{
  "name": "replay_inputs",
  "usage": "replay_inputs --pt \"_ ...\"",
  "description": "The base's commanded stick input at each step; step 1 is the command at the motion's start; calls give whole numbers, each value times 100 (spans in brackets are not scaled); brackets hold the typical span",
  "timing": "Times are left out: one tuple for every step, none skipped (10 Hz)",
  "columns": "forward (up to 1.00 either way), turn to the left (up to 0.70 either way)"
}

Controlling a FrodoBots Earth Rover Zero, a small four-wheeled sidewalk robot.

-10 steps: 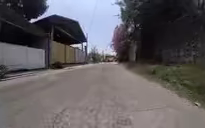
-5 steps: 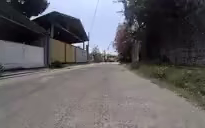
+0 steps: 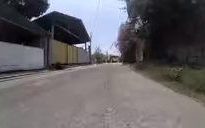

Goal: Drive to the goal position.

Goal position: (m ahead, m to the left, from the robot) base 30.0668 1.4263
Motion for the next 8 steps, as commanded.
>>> replay_inputs --pt "100 -40" --pt "100 -37" --pt "100 0" --pt "100 0" --pt "100 0" --pt "100 0" --pt "100 0" --pt "100 0"
